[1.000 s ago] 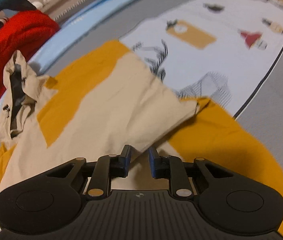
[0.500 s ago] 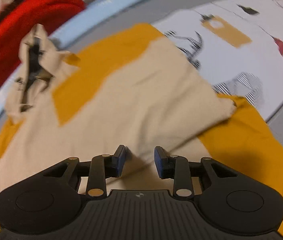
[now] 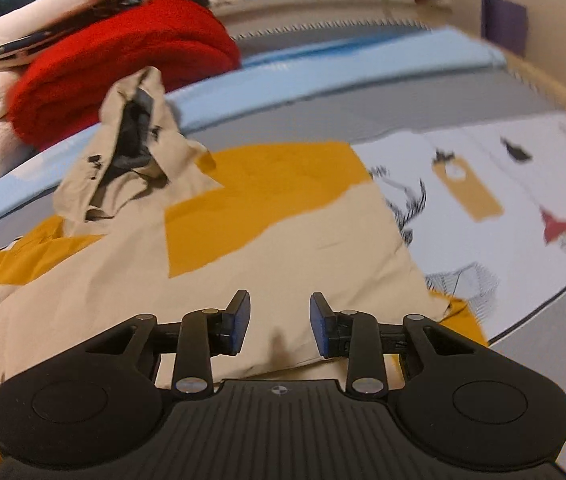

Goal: Fold large clothes
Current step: 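Open the left tool and lift it away from the folded jacket, then close the left tool on the beige hood and lift it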

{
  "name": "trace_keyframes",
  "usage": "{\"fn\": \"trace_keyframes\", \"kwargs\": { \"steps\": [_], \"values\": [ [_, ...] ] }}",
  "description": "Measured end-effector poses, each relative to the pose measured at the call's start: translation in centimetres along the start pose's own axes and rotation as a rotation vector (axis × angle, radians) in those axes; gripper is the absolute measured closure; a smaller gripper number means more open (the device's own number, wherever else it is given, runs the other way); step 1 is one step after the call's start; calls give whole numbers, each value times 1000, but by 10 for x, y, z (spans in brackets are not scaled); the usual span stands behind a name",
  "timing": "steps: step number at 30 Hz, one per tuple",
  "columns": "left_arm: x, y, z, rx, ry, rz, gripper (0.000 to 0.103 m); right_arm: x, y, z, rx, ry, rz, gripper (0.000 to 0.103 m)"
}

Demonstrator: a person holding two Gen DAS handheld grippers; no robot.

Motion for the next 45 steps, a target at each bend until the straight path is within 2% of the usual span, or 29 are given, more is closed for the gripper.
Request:
{"fn": "trace_keyframes", "kwargs": {
  "steps": [3,11,19,22,26,27,31,33,36,38,43,44,45],
  "values": [
    [7,-17,12,2,52,47,64,2,-14,1,-1,-8,14,68],
    [33,-53,48,20,198,141,56,16,-42,9,-1,-40,35,68],
    [45,-104,85,45,310,231,56,20,-59,23,-3,-67,51,68],
    [36,-135,94,64,276,261,56,17,-62,31,-9,-62,51,68],
    [8,-162,115,142,196,236,60,12,-62,41,-17,-46,53,68],
    [0,-167,123,167,193,232,64,11,-61,43,-19,-43,51,68],
    [-37,-180,164,207,244,237,65,9,-55,51,-36,-25,36,68],
    [-60,-173,183,223,260,222,66,9,-50,55,-39,-14,29,68],
    [-96,-144,201,191,256,214,71,5,-43,60,-41,8,12,68],
    [-121,-111,206,165,238,184,78,2,-41,62,-40,11,18,68],
    [-173,-13,204,84,215,132,86,-3,-31,67,-45,31,9,68],
    [-183,5,201,82,218,132,86,-4,-29,68,-47,37,8,69],
    [-192,22,199,75,223,136,86,-5,-28,69,-47,43,9,76]
  ]
}}
Point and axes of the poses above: each gripper's, at about its wrist camera, not at the fingertips, and y roughly the way its jaws point, z to its right, x to its underside, the point moved 1 cm from there along y, roughly the way its jaws point, and after that the axes turned 9 degrees about -z, right-handed, at the moved point
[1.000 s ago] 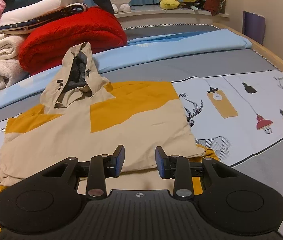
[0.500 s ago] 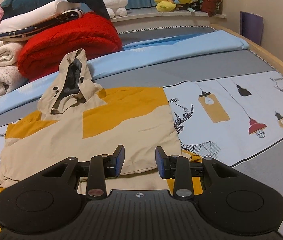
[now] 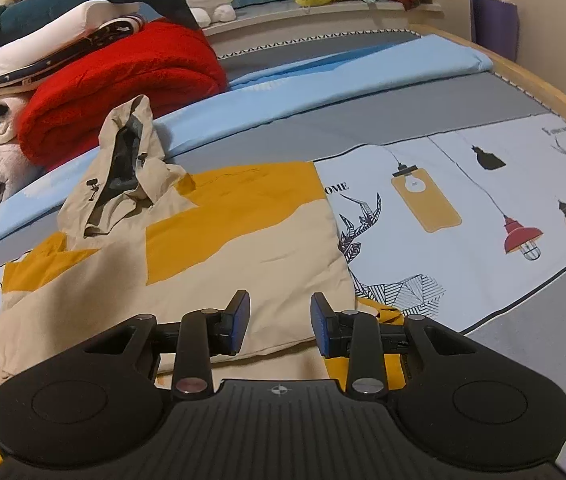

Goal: Fold large clothes
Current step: 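Close the left tool on the beige hood and lift it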

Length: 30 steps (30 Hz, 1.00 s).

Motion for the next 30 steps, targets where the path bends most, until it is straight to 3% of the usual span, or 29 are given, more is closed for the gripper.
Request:
{"fn": "trace_keyframes", "kwargs": {
  "steps": [2,10,15,19,20,21,22,23,26,30],
  "values": [
    [-13,37,-9,-19,-6,12,85,-2,4,2,7,11,3,84],
    [-59,153,-20,24,-86,42,82,-9,27,2,30,40,-27,85],
    [-77,205,-11,22,-141,59,55,-9,35,-4,37,20,-41,85],
    [-80,229,0,-13,-129,59,55,-8,39,-5,60,-22,-45,85],
    [-80,234,3,-25,-112,56,60,-8,41,-4,67,-21,-49,85],
    [-79,238,4,-36,-93,55,82,-8,42,-2,73,-12,-52,85],
    [-78,241,6,-44,-69,49,94,-9,43,-1,75,-2,-54,85],
    [-76,242,7,-57,-53,48,100,-10,43,0,75,5,-55,85],
    [-70,224,8,-67,-2,74,101,-11,42,-2,67,5,-50,85],
    [-60,169,7,-4,88,125,101,-14,33,-3,56,13,-31,85]
  ]
}}
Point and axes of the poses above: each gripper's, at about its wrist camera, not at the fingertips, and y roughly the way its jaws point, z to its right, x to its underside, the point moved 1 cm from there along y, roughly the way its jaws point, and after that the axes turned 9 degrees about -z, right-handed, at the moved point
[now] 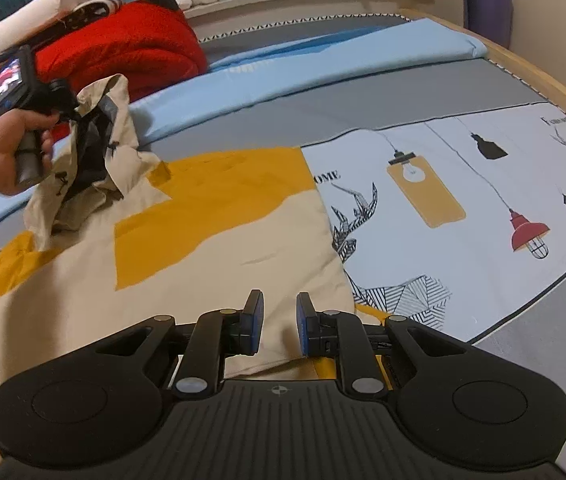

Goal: Fold large clothes

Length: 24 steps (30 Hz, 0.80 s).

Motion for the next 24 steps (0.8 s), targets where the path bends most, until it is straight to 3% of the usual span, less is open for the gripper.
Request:
{"fn": "trace_keyframes", "kwargs": {
  "steps": [4,8,9,11,13,16,20,22,24],
  "values": [
    [37,-100,5,89,192,86,101,-3,-14,3,-12,19,27,85],
    [132,-221,-5,195,410,167,101,-3,-25,10,-24,63,57,85],
    [165,-244,-12,213,441,146,100,-3,-28,12,-33,86,67,85],
    [229,-268,-31,250,460,-3,98,-3,-35,17,-45,122,99,85],
    [282,-280,-49,241,458,-139,97,-2,-41,20,-48,145,132,81],
    [310,-303,-70,192,345,-168,93,0,-48,22,-97,163,158,78],
    [295,-307,-94,183,4,-139,93,2,-49,14,-175,158,170,75],
    [287,-295,-100,202,-100,-118,91,2,-43,6,-234,159,141,72],
    [281,-281,-101,190,-176,-87,77,3,-34,-3,-302,172,89,67]
  ]
}}
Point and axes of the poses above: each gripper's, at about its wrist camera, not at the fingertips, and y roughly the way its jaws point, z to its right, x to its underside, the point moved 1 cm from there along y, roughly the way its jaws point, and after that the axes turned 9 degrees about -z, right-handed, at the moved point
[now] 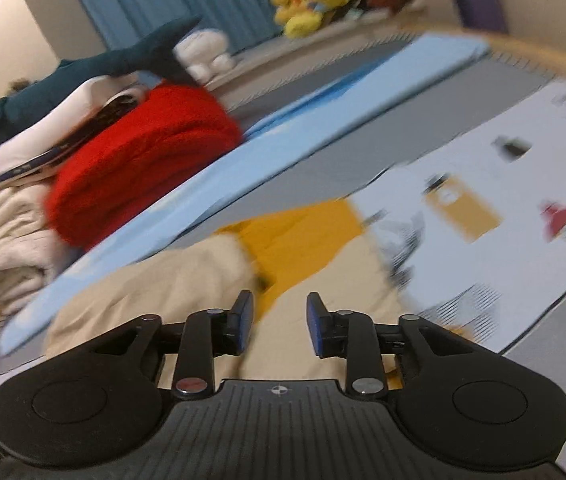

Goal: Fold large clothes

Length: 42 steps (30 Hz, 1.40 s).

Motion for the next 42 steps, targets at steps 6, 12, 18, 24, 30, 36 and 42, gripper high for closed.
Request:
{"fn": "trace_keyframes", "kwargs": {
  "steps": [6,12,18,24,30,36,42],
  "values": [
    [-30,16,10,106,-55,92,68,12,30,-24,-75,-13,-128,63],
    [-22,65,20,159,-79,1,76,16,46,-44,-102,-69,-159,62],
    [27,143,36,-66,109,-393,91,24,57,-57,-140,-141,-181,60],
    [20,133,40,-46,116,-416,90,32,75,-62,-123,-162,-253,59],
    [9,116,36,-11,89,-369,67,54,106,-50,76,-187,-414,59],
    [-9,78,45,53,89,-41,63,55,105,-46,115,-172,-435,59],
    [4,106,52,82,115,-77,103,56,104,-52,124,-184,-411,59]
  ]
}}
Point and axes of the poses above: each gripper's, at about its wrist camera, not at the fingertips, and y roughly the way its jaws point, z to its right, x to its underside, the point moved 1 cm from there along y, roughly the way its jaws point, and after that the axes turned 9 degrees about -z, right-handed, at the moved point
